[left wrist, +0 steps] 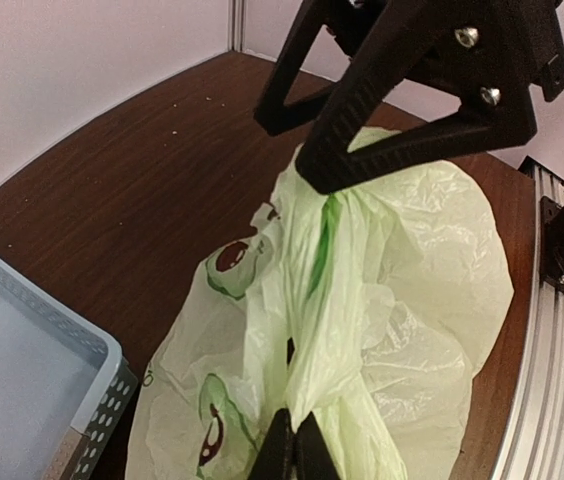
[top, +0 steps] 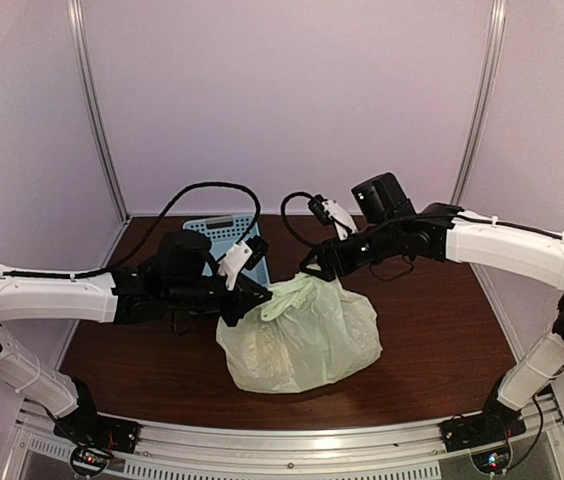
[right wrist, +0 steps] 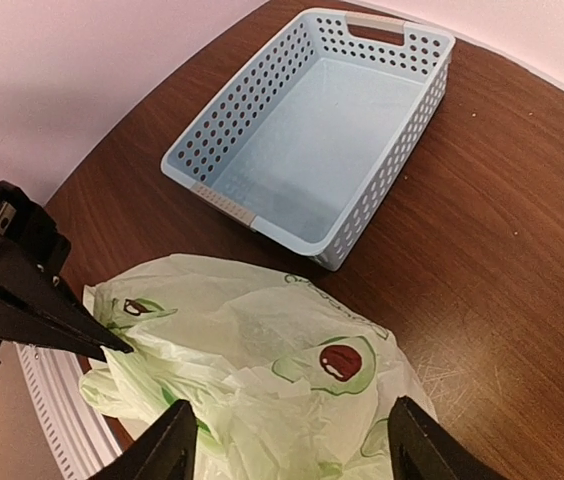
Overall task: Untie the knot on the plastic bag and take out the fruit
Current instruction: Untie the bag handles from the takeout bag, then pick up the bag handles from the takeout bag.
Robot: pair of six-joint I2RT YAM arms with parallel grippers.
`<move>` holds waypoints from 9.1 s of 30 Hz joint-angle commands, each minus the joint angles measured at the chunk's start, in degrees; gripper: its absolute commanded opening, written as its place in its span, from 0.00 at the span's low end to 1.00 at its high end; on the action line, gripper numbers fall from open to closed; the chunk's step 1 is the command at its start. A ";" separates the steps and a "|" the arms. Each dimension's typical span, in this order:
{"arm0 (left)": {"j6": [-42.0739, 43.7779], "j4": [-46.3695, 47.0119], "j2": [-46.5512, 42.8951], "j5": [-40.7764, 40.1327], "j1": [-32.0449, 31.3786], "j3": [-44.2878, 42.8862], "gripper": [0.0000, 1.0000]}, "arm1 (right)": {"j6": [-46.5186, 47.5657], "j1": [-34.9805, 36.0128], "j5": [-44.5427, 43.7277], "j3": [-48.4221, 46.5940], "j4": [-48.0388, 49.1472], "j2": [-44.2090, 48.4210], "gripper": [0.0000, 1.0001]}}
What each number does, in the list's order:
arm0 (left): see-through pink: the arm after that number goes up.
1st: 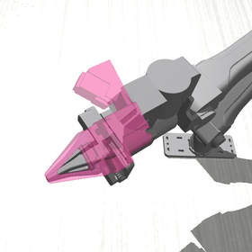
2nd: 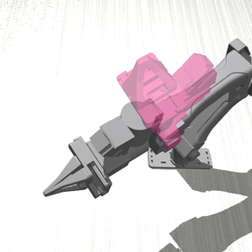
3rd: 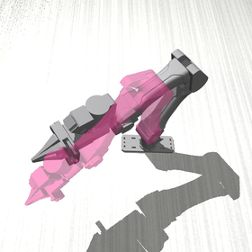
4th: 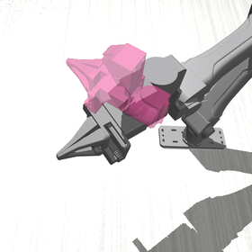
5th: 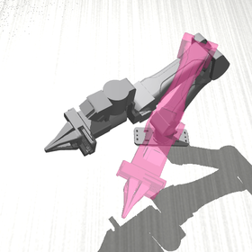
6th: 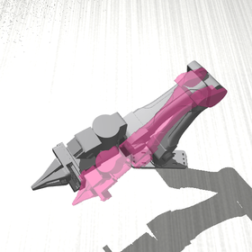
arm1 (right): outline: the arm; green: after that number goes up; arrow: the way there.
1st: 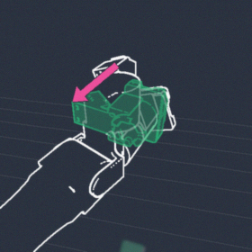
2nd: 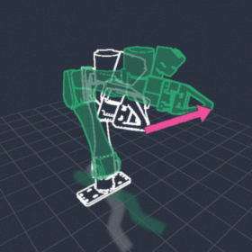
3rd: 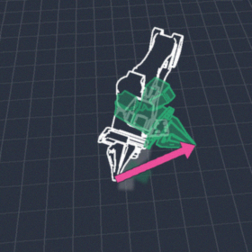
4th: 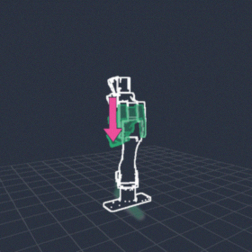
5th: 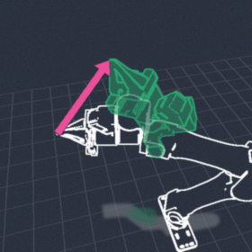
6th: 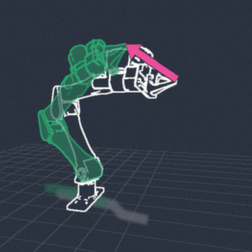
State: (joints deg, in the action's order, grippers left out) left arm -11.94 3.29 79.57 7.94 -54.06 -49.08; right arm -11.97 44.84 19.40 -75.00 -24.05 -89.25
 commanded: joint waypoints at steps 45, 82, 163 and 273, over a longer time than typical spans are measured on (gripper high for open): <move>2.11 1.45 7.33 7.66 -0.08 -10.72 0.59 | -4.98 0.21 6.81 7.23 9.35 3.31 0.00; -0.32 4.63 7.44 3.75 -0.60 -7.77 0.00 | -6.41 -0.40 4.04 9.36 10.92 5.07 0.00; -12.14 13.23 -0.29 14.82 6.60 0.99 0.00 | -7.05 3.50 -6.62 22.47 15.02 17.19 0.07; -1.29 -3.73 1.45 10.67 9.77 -22.53 0.00 | -18.25 -3.34 -23.69 29.37 17.35 26.74 0.00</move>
State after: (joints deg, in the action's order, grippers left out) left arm -15.44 -3.03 83.99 16.80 -45.65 -73.97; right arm -27.42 42.33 -0.23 -47.29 -7.31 -64.90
